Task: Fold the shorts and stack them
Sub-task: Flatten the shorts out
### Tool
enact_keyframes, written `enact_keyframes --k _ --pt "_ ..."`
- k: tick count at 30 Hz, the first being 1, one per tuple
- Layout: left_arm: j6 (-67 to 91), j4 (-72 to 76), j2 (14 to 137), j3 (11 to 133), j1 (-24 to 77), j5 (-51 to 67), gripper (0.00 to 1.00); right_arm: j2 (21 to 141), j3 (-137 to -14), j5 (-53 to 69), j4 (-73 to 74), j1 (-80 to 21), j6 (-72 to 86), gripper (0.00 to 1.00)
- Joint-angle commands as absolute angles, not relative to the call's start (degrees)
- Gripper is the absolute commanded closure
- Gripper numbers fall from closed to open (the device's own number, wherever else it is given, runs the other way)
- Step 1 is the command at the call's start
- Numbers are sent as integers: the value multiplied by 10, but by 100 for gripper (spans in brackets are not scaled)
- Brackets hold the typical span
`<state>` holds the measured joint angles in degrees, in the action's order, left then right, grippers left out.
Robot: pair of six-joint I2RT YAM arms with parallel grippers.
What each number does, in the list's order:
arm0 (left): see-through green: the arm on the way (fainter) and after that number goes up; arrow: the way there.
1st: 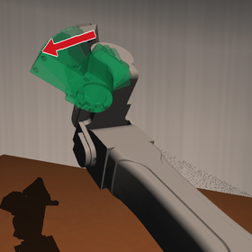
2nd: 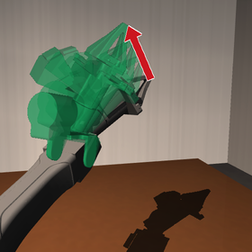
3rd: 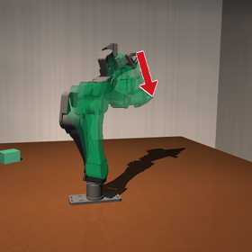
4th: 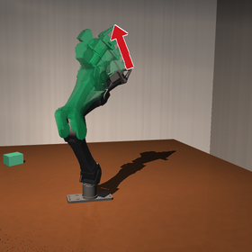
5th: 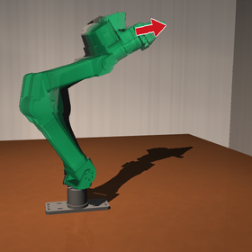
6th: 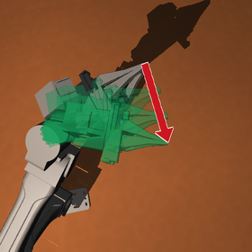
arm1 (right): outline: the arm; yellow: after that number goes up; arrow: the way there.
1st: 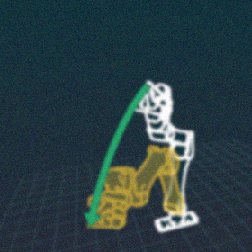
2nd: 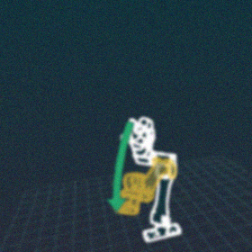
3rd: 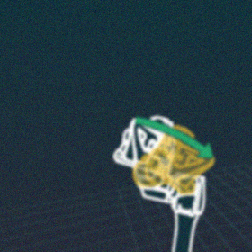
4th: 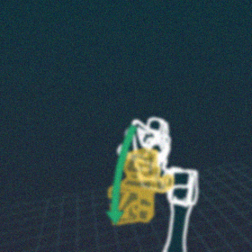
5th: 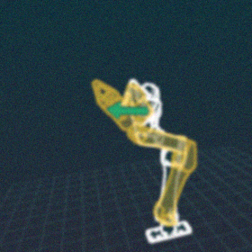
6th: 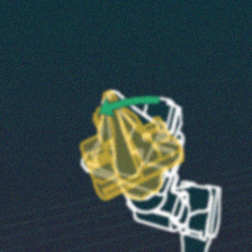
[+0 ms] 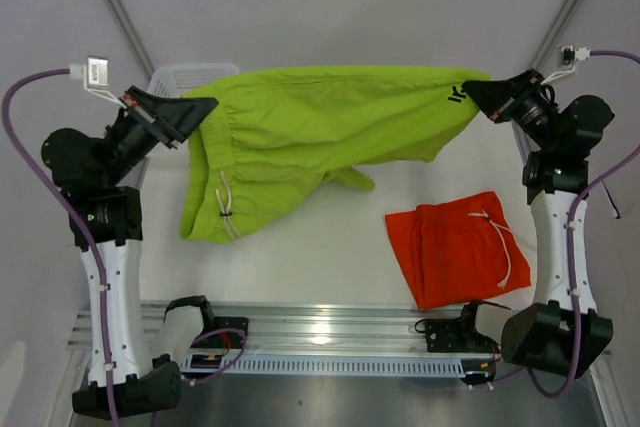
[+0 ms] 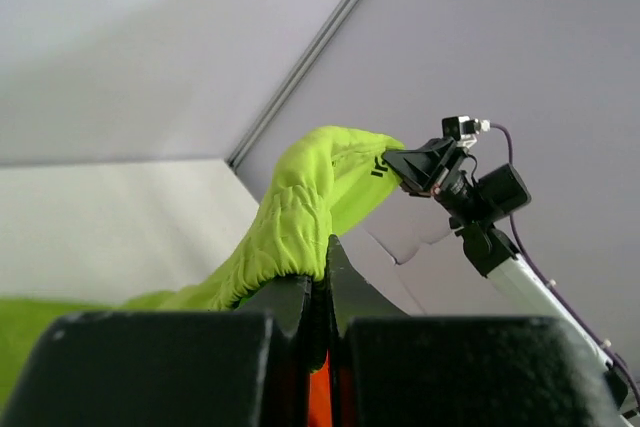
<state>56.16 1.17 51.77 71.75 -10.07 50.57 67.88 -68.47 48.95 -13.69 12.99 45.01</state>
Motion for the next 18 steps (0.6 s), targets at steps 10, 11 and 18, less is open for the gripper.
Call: enact_keyframes --k 10,11,18 --pt "793 145 490 821 -181 595 100 486 -813 414 -26 134 378 100" --pt "799 151 490 824 -181 595 100 482 -823 410 -4 134 368 100" --pt "760 99 512 895 -181 580 100 463 -847 368 38 134 336 100"
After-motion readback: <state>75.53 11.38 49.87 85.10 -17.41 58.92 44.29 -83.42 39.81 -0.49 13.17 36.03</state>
